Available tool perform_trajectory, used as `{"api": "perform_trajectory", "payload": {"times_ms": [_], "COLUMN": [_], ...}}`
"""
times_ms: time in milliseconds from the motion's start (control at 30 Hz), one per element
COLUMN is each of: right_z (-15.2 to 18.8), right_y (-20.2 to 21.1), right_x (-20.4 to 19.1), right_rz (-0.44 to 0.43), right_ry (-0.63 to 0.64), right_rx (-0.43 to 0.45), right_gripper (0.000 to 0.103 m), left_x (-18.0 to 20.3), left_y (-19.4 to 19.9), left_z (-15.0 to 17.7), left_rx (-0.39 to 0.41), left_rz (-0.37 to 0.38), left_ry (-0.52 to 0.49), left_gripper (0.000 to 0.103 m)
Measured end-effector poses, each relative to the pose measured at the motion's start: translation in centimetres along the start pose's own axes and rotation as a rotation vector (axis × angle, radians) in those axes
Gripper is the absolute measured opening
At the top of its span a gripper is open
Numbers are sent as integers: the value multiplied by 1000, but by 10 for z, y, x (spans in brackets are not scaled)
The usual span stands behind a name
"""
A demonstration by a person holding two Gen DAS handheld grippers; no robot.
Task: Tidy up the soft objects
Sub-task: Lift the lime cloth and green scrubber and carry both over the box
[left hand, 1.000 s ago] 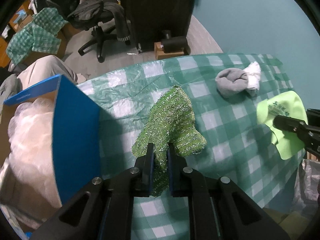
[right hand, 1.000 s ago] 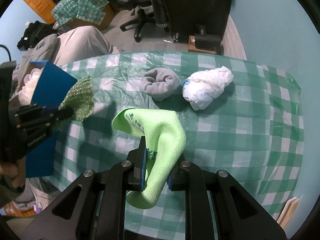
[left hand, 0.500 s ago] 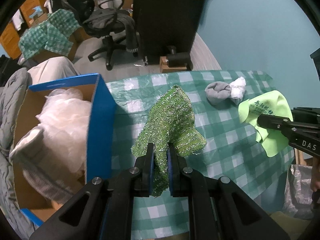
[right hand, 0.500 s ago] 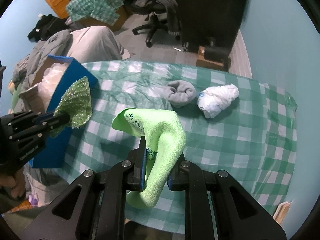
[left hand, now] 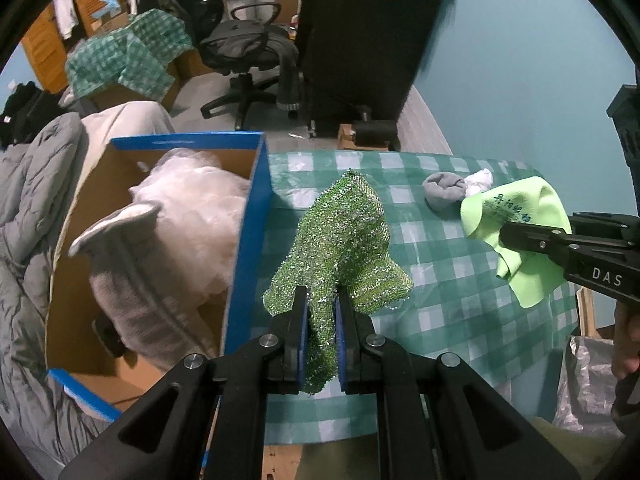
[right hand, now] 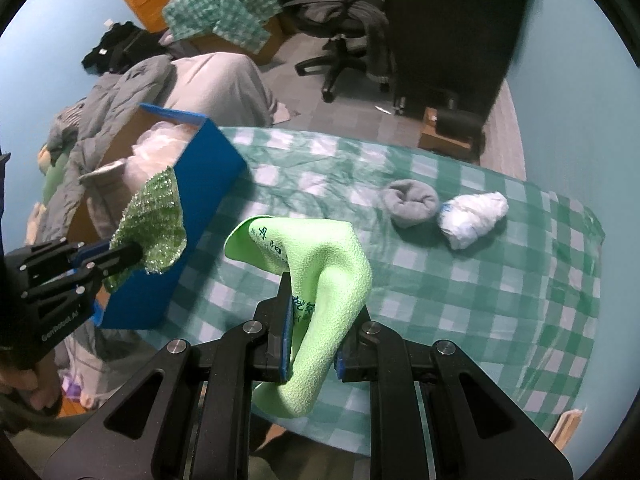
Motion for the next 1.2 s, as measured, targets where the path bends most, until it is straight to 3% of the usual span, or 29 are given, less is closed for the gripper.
{"api": "perform_trajectory", "payload": {"times_ms": [700,1200], "right_z": [-24,-33], "right_y": [-13,-34], "right_x": [-113,-210], "right_rz": [-91,-141], "right_ry": [202,376], "right_rx": [-19,-49], "right_gripper": [15,15], "left_x": [-97,-178], "left_y": [36,30], "left_z": [32,43], "left_rx": [53,57], "left_rz": [-26,-79], "left_ry": [227,339], "left_gripper": [11,11]}}
Point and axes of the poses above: each gripper's, at about its wrist camera, not at the fingertips, and y roughly against the way its jaws point, x to its right, z to its underside, the point moved 10 cm from there along -y, roughly the way its jaws point, and after that the axes turned 12 degrees about -x, right-handed, at the moved point
